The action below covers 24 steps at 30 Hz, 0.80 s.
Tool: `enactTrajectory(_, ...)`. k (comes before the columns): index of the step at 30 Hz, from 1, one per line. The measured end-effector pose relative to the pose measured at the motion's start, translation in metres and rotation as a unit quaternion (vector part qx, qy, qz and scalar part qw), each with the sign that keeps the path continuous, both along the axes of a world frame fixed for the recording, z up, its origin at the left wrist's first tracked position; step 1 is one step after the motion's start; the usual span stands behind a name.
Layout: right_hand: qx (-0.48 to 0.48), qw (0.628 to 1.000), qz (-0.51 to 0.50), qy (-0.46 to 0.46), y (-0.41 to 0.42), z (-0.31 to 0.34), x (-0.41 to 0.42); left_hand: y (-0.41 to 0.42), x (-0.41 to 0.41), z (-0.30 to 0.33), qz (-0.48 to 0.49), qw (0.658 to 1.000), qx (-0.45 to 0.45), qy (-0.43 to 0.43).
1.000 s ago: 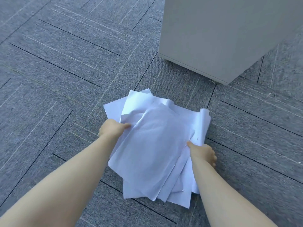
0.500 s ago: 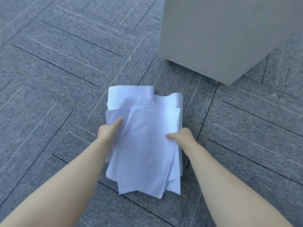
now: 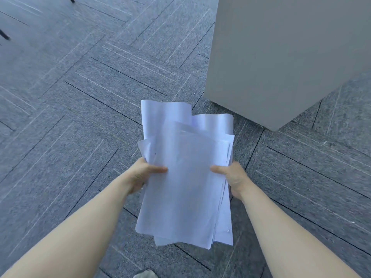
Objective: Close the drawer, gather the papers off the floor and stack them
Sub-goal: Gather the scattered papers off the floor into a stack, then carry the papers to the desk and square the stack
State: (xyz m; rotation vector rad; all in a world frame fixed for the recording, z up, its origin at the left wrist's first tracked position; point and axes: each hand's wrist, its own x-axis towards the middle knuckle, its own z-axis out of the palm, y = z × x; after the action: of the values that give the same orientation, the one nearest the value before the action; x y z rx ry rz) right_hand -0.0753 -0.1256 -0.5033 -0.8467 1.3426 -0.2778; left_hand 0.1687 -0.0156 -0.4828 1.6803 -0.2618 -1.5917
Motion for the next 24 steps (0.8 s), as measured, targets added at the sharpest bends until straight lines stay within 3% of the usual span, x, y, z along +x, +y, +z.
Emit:
enactTrajectory(7, -0.071, 0.994, 0.026, -0.081, -0.016, 0.256, 0.018, -0.002, 0.021, 0.249, 0.026, 0.997, -0.038, -0.069)
enactTrajectory(15, -0.176, 0.974, 0.021, -0.140, -0.080, 0.617, 0.028, -0.064, 0.044, 0.589, 0.019, 0.976, -0.191, -0.101)
enactTrajectory(20, -0.268, 0.955, -0.077, -0.097, -0.133, 0.735, 0.003, -0.145, 0.025, 0.712, -0.028, 0.960, -0.256, -0.108)
enactTrajectory(24, -0.299, 0.941, -0.147, -0.066, -0.179, 0.775, -0.044, -0.231, -0.021, 0.745, -0.015, 0.955, -0.270, -0.124)
